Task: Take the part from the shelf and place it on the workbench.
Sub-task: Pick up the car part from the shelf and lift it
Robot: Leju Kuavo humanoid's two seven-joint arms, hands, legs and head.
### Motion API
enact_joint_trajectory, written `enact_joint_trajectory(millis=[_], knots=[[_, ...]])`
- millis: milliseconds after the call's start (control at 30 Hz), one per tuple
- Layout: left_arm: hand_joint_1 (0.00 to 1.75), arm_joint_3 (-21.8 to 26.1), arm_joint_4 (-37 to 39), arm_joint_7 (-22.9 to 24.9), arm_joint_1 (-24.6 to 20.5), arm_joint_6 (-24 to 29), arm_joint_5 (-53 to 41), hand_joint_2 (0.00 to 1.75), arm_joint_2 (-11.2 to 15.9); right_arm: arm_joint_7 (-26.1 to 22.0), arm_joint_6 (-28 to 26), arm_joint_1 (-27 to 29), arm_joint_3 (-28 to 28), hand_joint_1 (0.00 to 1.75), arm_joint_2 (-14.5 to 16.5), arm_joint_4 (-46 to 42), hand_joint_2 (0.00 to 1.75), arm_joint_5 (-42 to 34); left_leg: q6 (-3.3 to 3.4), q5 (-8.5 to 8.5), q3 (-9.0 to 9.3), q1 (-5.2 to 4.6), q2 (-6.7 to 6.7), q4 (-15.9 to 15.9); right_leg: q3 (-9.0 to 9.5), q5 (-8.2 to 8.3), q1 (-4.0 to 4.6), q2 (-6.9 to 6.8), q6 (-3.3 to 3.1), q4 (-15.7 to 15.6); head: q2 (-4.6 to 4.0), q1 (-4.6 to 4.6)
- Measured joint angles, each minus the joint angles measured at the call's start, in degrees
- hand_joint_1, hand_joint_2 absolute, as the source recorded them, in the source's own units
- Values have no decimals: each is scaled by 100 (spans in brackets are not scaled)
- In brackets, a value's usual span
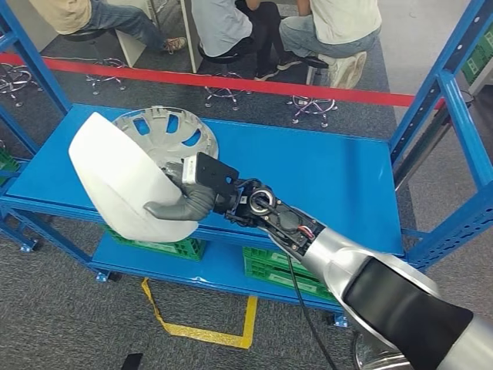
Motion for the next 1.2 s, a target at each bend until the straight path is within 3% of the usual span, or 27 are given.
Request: enact_joint_trajectory(millis=[333,600,767,933,1067,1133,1167,1200], knots=[[0,5,0,-160,7,-32,155,0,14,-57,97,199,154,175,32,-341,175,-39,-3,-2,0,3,0,0,-3,-1,2,1,-1,0,0,-3],[0,439,0,-1113,27,-432,916,0,25,-92,175,567,182,175,28,-865,175,-108,-5,-4,0,3,1,0,-6,-1,1,2,-1,0,0,-1],[0,740,0,-1655,-3,-91,996,0,43,-28,143,743,206,175,-6,-1268,175,-64,-6,-4,0,3,6,0,-9,-1,2,7,-1,0,-1,-2],[0,864,0,-1693,-36,283,1000,0,80,1,103,855,230,175,-24,-1470,175,-6,-6,-4,1,4,9,0,-9,-1,2,8,-2,0,-1,-3],[0,960,0,-1694,-43,332,993,175,92,1,96,899,239,175,-37,-1595,175,5,-6,-4,0,4,9,0,-9,-2,2,9,-2,0,-1,-2],[0,1004,0,-1696,-46,357,982,175,94,-1,96,913,242,175,-51,-1650,175,13,-6,-4,0,4,9,0,-9,-2,2,9,-2,0,0,-2],[0,1026,0,-1696,-46,374,972,131,95,-1,96,922,243,175,-59,-1679,175,20,-7,-4,0,4,9,0,-9,-2,2,9,-2,0,0,-3],[0,1049,0,-1693,-46,392,956,131,97,-2,99,932,244,175,-65,-1708,175,26,-7,-5,0,4,9,0,-9,-2,2,9,-2,0,0,-3]])
